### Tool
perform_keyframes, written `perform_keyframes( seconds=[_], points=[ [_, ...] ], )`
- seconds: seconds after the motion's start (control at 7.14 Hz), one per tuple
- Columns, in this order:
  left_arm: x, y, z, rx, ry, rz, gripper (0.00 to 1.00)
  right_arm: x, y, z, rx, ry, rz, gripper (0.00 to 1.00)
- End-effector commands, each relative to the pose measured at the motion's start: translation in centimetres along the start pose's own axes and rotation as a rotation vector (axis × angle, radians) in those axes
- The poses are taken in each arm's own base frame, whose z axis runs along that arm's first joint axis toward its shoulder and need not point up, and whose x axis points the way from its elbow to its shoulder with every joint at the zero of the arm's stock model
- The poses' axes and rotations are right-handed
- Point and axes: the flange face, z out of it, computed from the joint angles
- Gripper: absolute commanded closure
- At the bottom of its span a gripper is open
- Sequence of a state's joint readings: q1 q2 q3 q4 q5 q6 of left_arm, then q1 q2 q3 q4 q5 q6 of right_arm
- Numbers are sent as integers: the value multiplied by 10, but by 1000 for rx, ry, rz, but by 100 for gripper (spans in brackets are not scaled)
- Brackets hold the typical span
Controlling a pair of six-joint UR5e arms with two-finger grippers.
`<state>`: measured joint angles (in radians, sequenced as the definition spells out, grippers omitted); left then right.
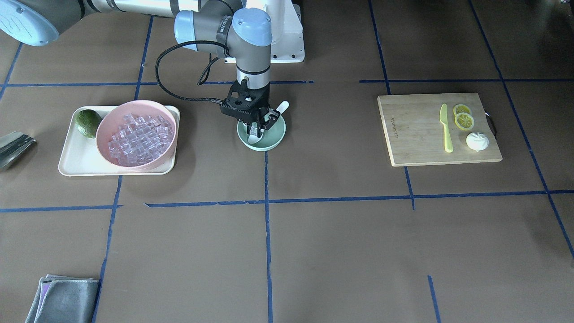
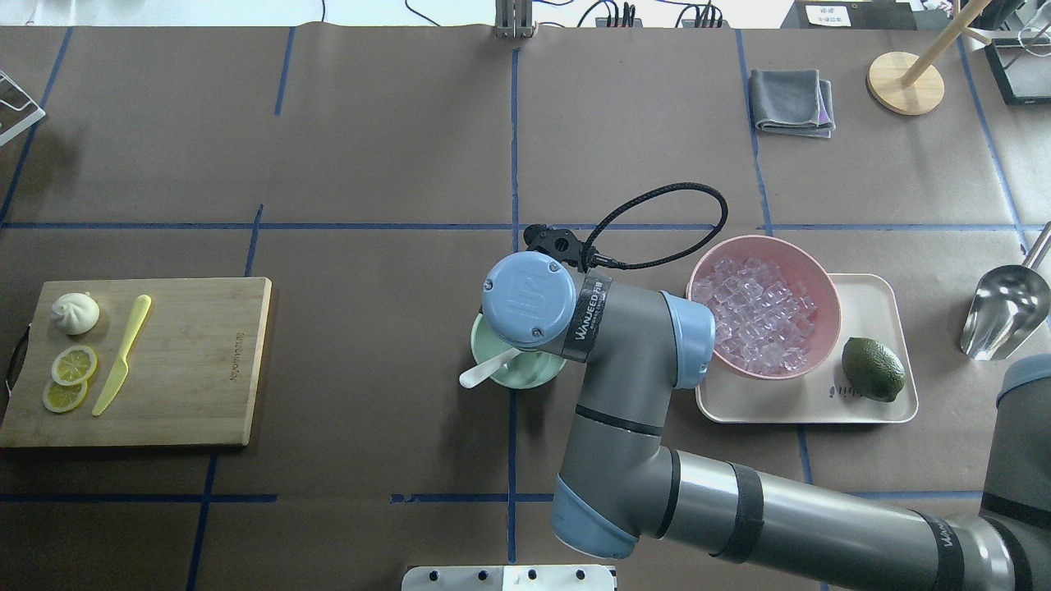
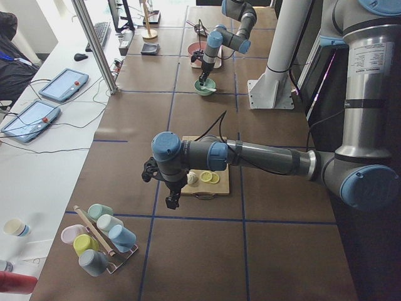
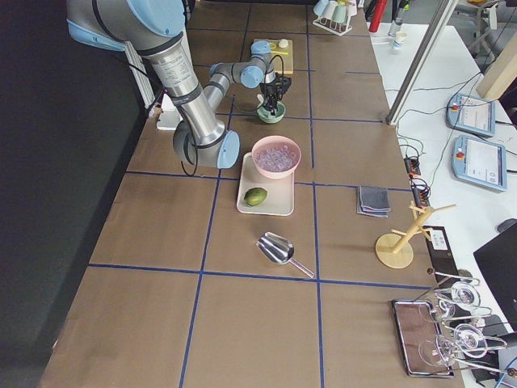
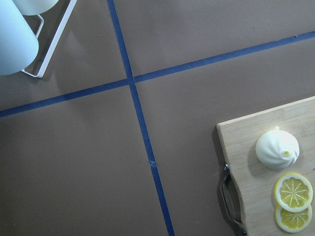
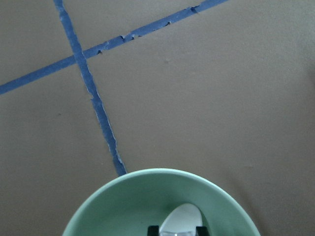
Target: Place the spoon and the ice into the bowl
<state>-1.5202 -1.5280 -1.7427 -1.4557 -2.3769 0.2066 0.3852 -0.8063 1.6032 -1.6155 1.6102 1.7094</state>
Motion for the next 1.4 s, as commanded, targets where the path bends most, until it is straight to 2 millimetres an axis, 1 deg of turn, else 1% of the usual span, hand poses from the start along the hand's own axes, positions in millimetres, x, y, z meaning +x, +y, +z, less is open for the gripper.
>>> perform_keyframes(
  seconds=[0.0,0.28,0.42,0.56,0.7,0.98,1.12,1.26],
  points=[
    [0,2,1,-1,0,-1,0,0,3,4,0,4,14,68],
    [-2,2,3,-5,0,-5,0,0,3,8,-1,12,13,31],
    [-3,2,3,-7,1,-6,0,1,4,10,-1,15,6,1],
    [-2,2,3,-7,1,-4,0,0,3,8,-2,12,3,0],
    [-2,2,4,-8,1,-5,0,-5,4,0,-4,-3,-25,0],
    [-2,2,4,-8,1,-5,0,-23,-14,-26,-10,-41,-68,0],
    [-2,2,4,-8,1,-5,0,-25,-24,-34,-18,-42,-86,0],
    [-2,2,4,-8,1,-5,0,-20,-38,-44,-31,-7,-122,0]
  ],
)
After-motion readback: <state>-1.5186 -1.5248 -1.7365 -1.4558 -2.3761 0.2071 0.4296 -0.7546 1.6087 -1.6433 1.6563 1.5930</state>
